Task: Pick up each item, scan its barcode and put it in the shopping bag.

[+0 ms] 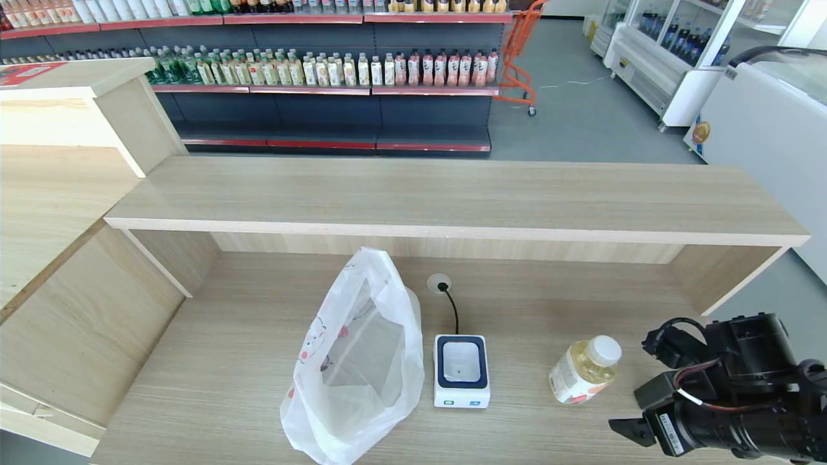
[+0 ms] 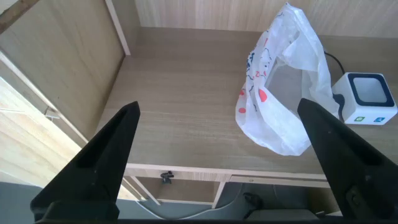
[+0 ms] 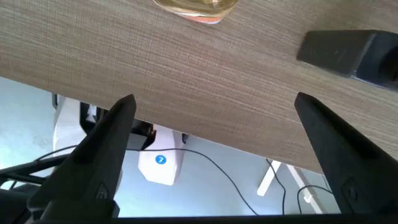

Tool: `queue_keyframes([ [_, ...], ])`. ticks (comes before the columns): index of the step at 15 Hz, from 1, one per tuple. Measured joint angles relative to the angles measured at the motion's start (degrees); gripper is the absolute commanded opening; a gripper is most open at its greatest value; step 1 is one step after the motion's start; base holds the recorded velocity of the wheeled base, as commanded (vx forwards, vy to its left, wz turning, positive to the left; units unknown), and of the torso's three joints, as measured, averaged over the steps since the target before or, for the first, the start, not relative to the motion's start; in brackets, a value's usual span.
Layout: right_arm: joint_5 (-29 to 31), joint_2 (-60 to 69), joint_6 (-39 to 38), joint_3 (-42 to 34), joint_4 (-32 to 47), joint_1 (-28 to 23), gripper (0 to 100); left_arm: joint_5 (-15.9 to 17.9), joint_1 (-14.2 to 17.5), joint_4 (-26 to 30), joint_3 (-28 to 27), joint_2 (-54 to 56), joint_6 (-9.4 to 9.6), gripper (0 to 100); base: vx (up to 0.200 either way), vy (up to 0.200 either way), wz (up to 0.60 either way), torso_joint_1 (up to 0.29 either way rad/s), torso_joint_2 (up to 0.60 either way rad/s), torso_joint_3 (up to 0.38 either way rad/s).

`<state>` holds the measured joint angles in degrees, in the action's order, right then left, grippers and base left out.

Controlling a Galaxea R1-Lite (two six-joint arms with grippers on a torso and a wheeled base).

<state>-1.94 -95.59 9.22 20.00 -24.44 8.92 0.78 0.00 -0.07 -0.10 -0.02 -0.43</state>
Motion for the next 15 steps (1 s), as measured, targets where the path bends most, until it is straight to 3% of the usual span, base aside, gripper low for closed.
queue_keyframes([
  [9, 2.4, -19.6, -0.9, -1.5, -34.1, 6.2, 100, 0.0, 0.0, 0.0, 0.0, 0.0, 0.0, 100, 0.0, 0.0, 0.0, 0.0, 0.0, 0.0],
  [15, 6.7, -28.4, -1.9, -1.7, -47.4, 9.5, 100, 0.0, 0.0, 0.0, 0.0, 0.0, 0.0, 100, 0.0, 0.0, 0.0, 0.0, 0.0, 0.0],
])
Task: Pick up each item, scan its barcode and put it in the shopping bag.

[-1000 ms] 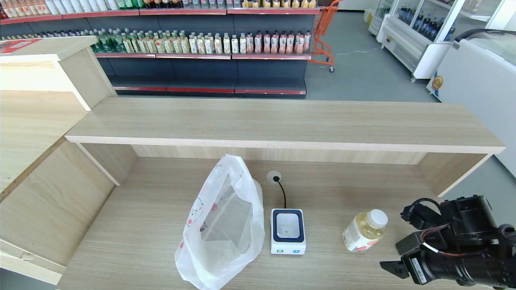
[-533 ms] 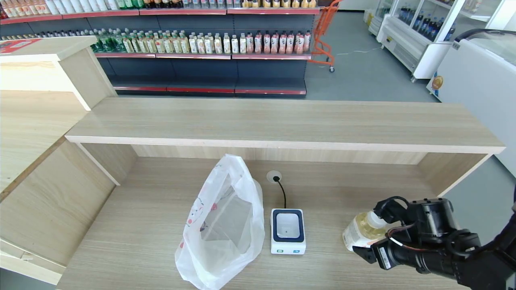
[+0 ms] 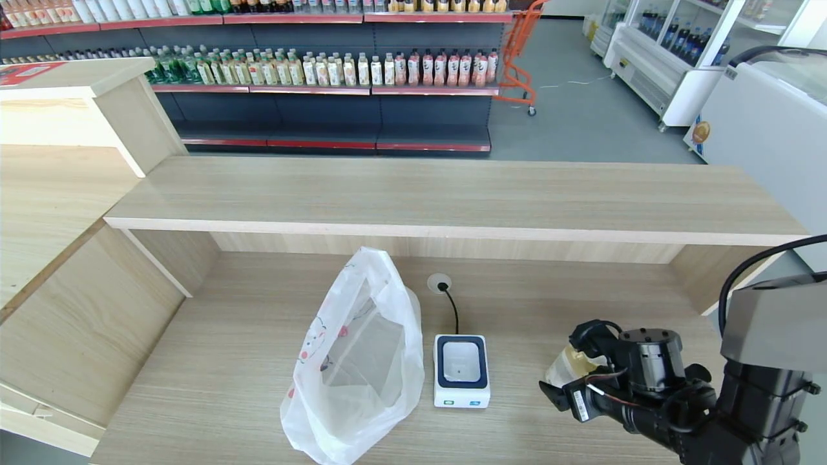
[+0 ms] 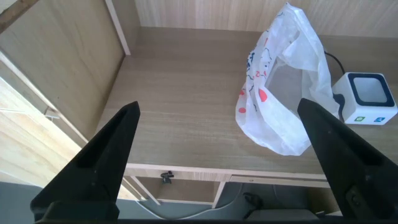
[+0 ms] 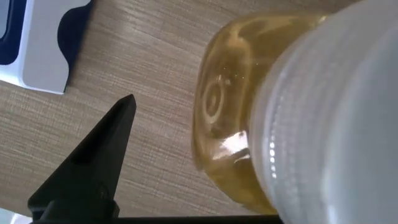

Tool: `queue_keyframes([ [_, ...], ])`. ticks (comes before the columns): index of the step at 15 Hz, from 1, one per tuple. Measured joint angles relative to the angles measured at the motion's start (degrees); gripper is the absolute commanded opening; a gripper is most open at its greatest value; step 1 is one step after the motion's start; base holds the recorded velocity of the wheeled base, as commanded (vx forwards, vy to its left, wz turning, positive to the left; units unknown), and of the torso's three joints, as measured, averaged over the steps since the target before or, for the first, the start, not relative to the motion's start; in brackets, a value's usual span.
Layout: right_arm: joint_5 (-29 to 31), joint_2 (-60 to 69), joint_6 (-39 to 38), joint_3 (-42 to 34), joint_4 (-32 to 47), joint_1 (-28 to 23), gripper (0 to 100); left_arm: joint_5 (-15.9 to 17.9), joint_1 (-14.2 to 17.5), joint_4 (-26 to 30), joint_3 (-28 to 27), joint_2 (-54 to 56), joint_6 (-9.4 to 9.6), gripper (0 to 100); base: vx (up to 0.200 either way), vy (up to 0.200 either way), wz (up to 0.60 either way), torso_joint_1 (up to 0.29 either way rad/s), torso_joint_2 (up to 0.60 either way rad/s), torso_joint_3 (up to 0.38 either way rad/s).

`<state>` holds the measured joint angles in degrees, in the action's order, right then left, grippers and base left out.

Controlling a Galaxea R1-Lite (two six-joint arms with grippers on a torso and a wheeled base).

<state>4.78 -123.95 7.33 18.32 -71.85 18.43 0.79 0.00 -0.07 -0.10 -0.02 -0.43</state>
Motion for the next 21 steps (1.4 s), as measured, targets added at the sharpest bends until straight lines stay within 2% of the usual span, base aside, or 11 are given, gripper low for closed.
queue_keyframes([
  [3, 0.0, -2.6, -0.1, 0.1, -5.4, 0.9, 100, 0.0, 0.0, 0.0, 0.0, 0.0, 0.0, 100, 0.0, 0.0, 0.0, 0.0, 0.0, 0.0],
  [10, -0.2, -4.7, -0.1, 0.7, -11.7, 1.0, 100, 0.0, 0.0, 0.0, 0.0, 0.0, 0.0, 100, 0.0, 0.0, 0.0, 0.0, 0.0, 0.0],
  [11, -0.2, -4.9, -0.1, 0.7, -11.7, 0.8, 0, 0.0, 0.0, 0.0, 0.0, 0.0, 0.0, 100, 0.0, 0.0, 0.0, 0.0, 0.0, 0.0],
  [21, 1.6, -6.2, 0.2, 3.0, -11.7, 0.4, 0, 0.0, 0.0, 0.0, 0.0, 0.0, 0.0, 100, 0.0, 0.0, 0.0, 0.0, 0.0, 0.0],
])
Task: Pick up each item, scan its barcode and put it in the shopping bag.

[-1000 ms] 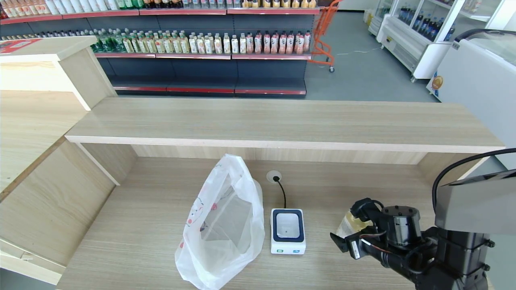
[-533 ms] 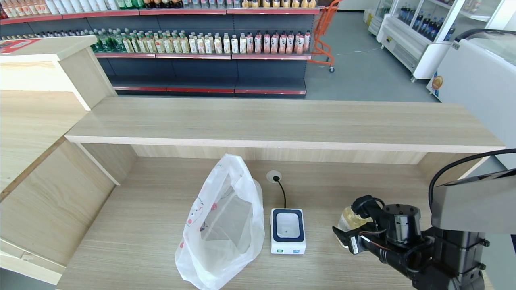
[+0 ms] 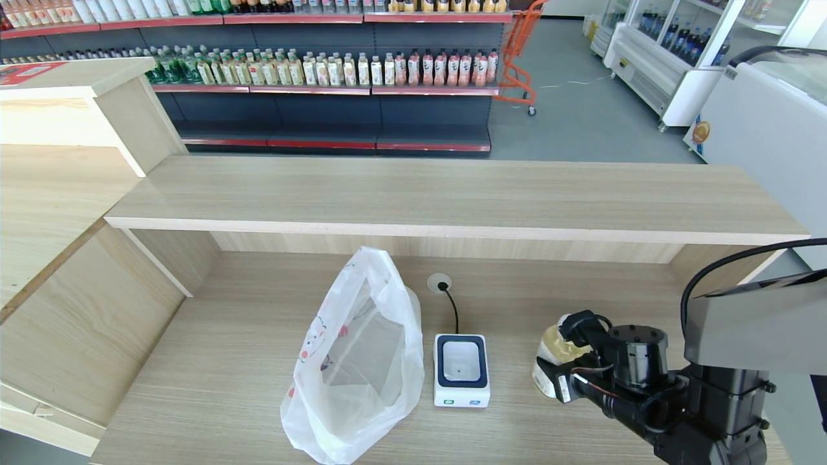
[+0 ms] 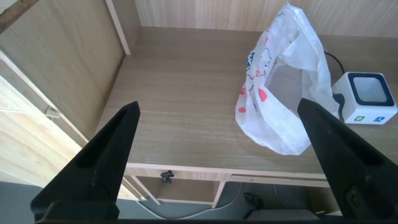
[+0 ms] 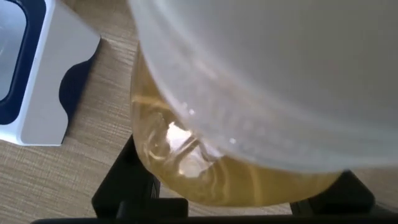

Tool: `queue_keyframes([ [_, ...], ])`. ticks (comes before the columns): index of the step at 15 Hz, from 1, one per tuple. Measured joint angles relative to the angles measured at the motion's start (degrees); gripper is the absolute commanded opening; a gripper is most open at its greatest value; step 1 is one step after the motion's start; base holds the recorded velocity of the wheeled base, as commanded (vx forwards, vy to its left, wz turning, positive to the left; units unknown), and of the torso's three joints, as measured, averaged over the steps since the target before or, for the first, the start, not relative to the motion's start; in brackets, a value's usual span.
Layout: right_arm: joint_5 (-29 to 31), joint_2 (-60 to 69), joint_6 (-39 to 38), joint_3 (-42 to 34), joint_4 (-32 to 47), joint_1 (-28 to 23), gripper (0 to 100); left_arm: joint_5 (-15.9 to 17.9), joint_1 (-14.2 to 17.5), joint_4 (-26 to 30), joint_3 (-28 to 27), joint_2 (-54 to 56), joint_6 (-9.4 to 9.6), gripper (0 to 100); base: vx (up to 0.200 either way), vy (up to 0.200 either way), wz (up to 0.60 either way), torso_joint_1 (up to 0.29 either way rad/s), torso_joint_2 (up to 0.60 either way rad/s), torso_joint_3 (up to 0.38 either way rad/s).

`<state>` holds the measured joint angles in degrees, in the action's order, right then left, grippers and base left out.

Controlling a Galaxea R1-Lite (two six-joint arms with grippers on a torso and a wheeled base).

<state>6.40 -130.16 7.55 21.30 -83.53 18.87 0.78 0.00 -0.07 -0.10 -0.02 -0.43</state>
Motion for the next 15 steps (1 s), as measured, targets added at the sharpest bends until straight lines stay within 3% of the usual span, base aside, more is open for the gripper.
queue_keyframes([
  [4, -6.8, 4.3, -5.7, 2.5, 3.1, -1.5, 0, 0.0, 0.0, 0.0, 0.0, 0.0, 0.0, 100, 0.0, 0.0, 0.0, 0.0, 0.0, 0.0],
  [7, -22.5, 13.4, -12.3, 4.0, 14.4, -3.9, 0, 0.0, 0.0, 0.0, 0.0, 0.0, 0.0, 100, 0.0, 0.0, 0.0, 0.0, 0.0, 0.0],
  [9, -38.3, 21.2, -16.5, 4.5, 22.9, -5.8, 0, 0.0, 0.0, 0.0, 0.0, 0.0, 0.0, 100, 0.0, 0.0, 0.0, 0.0, 0.0, 0.0],
  [11, -49.7, 28.7, -19.0, 4.6, 31.9, -6.4, 0, 0.0, 0.0, 0.0, 0.0, 0.0, 0.0, 100, 0.0, 0.0, 0.0, 0.0, 0.0, 0.0],
  [13, -54.6, 34.2, -22.4, 4.4, 35.8, -3.7, 0, 0.0, 0.0, 0.0, 0.0, 0.0, 0.0, 100, 0.0, 0.0, 0.0, 0.0, 0.0, 0.0],
  [15, -55.3, 37.8, -26.0, 4.5, 35.9, 0.5, 0, 0.0, 0.0, 0.0, 0.0, 0.0, 0.0, 100, 0.0, 0.0, 0.0, 0.0, 0.0, 0.0],
])
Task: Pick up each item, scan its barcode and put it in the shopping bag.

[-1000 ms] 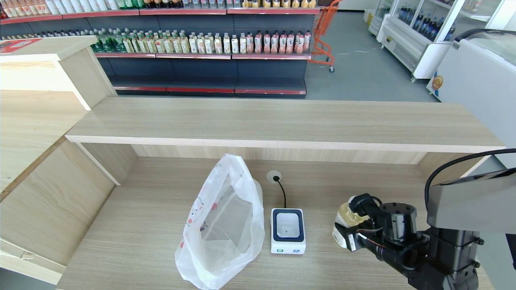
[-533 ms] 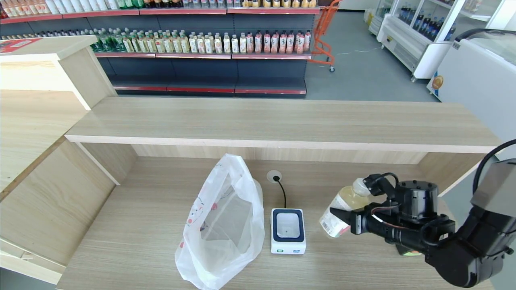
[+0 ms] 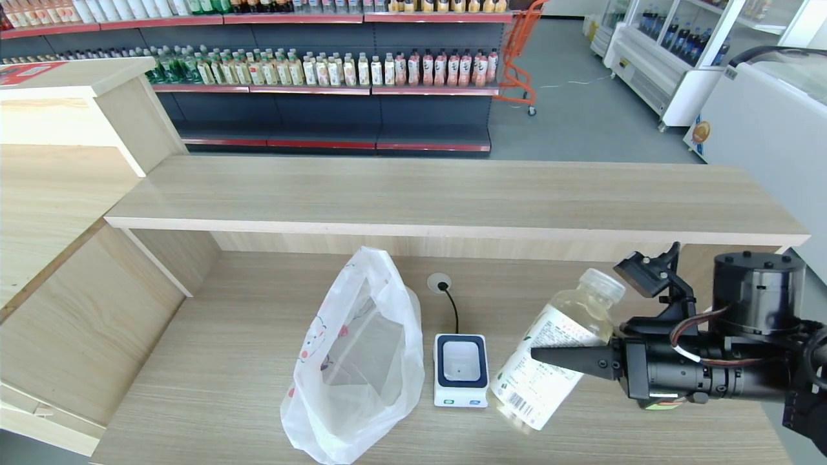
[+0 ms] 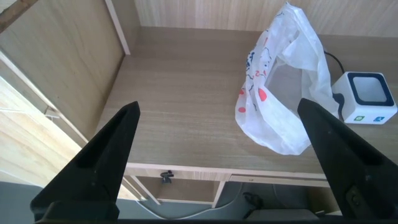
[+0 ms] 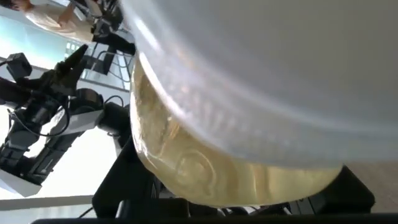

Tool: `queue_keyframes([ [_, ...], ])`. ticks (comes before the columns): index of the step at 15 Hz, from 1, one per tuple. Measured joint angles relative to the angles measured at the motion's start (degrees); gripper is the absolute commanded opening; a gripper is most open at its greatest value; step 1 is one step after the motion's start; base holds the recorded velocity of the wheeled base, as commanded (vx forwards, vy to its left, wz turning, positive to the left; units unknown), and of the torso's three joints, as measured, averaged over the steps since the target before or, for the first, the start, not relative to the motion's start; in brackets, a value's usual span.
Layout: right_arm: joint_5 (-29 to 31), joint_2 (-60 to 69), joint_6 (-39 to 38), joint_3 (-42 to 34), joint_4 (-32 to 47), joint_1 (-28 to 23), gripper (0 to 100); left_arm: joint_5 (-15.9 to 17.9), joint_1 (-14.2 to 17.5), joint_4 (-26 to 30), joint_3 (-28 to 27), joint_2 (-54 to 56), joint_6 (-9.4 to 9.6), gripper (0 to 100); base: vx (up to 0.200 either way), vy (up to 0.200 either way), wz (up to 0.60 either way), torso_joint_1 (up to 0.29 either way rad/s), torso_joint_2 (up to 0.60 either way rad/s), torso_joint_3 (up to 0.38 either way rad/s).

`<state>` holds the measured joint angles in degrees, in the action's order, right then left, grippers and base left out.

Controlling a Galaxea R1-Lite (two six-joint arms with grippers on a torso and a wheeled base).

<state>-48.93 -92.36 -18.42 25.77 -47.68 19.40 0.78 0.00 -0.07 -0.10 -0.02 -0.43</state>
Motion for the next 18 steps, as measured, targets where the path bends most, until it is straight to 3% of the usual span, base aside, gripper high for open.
queue_keyframes([
  [9, 0.0, 6.3, -1.4, -0.8, 0.4, 10.2, 0, 0.0, 0.0, 0.0, 0.0, 0.0, 0.0, 100, 0.0, 0.0, 0.0, 0.0, 0.0, 0.0],
  [18, 3.0, 8.3, -2.1, -1.3, 0.5, 12.6, 0, 0.0, 0.0, 0.0, 0.0, 0.0, 0.0, 100, 0.0, 0.0, 0.0, 0.0, 0.0, 0.0],
])
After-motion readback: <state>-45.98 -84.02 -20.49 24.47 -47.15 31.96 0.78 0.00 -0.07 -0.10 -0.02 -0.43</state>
